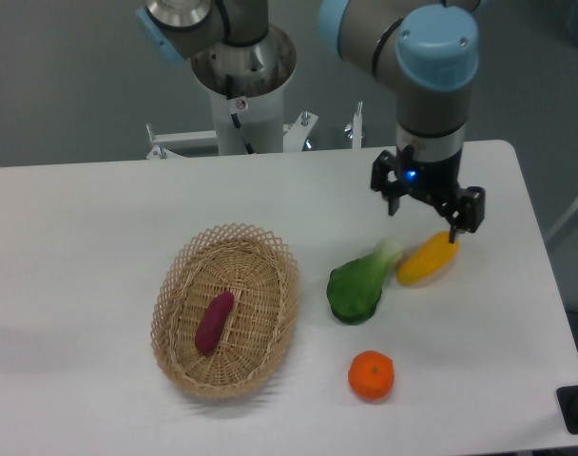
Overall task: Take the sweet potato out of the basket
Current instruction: 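Move the open gripper from beside the yellow squash toward the basket, then lower the gripper into the basket over the purple sweet potato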
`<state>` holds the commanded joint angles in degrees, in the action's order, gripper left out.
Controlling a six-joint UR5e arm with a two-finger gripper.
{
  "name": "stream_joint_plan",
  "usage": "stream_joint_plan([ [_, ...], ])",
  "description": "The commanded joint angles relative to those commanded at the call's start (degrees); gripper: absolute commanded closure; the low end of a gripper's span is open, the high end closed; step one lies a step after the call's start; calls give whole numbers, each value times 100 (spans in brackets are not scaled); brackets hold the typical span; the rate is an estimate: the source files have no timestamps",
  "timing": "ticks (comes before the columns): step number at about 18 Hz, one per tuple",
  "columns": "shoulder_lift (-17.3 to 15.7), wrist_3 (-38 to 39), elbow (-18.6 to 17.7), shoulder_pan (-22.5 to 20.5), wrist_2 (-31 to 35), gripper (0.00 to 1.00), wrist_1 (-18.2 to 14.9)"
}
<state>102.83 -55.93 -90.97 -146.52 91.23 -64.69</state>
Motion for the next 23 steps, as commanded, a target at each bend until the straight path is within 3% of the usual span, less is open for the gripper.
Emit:
stream_joint_plan([
  [6, 132, 1557, -61, 509, -439, 0, 18],
  [8, 211, 1690, -193, 659, -457, 0, 88],
  [12, 562, 2611, -386, 1309, -519, 0, 771],
  [15, 668, 2658, -702, 1696, -484, 0, 1317],
  [20, 922, 2666, -1019, 2092, -440, 0, 1713],
  [23, 1081, 2666, -1072, 2328, -213, 0, 1784],
])
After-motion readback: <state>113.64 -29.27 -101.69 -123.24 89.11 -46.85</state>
